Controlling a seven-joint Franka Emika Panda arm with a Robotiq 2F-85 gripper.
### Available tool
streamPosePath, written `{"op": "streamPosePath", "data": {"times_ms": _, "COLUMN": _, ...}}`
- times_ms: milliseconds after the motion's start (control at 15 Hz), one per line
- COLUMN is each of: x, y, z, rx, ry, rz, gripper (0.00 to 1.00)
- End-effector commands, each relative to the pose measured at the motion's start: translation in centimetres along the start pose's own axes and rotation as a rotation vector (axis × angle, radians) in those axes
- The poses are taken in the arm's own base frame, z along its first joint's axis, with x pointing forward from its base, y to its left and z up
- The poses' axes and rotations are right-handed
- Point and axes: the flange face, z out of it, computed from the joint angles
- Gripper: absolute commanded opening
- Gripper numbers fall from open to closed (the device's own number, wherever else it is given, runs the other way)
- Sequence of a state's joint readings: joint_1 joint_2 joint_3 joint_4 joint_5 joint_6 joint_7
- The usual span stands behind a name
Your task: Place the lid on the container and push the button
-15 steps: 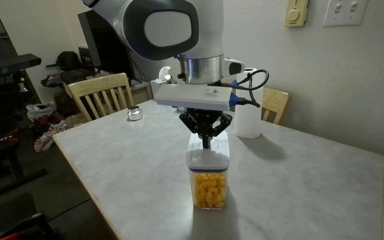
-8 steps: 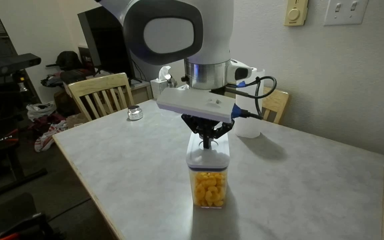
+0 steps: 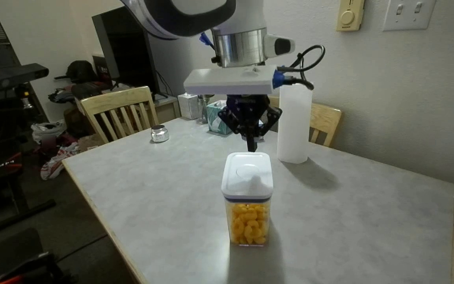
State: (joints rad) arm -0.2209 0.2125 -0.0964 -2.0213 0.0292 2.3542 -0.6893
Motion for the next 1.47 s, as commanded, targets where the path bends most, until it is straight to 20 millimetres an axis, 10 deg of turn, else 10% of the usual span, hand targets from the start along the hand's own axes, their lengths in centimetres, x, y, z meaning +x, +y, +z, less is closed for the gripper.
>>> {"op": "streamPosePath", "data": {"times_ms": 0, "x": 1.0, "y": -0.1, "z": -1.8, "rx": 0.011, "ry": -0.027, "rz": 0.026, "gripper": 0.27}}
{"op": "streamPosePath", "data": {"times_ms": 667, "x": 3.8, "y": -0.8, "z": -3.9, "rx": 0.051, "ry": -0.076, "rz": 0.087, "gripper": 0.97}}
{"op": "streamPosePath", "data": {"times_ms": 1400, "x": 9.3, "y": -1.6, "z": -4.8, "rx": 0.084, "ry": -0.081, "rz": 0.208, "gripper": 1.00}}
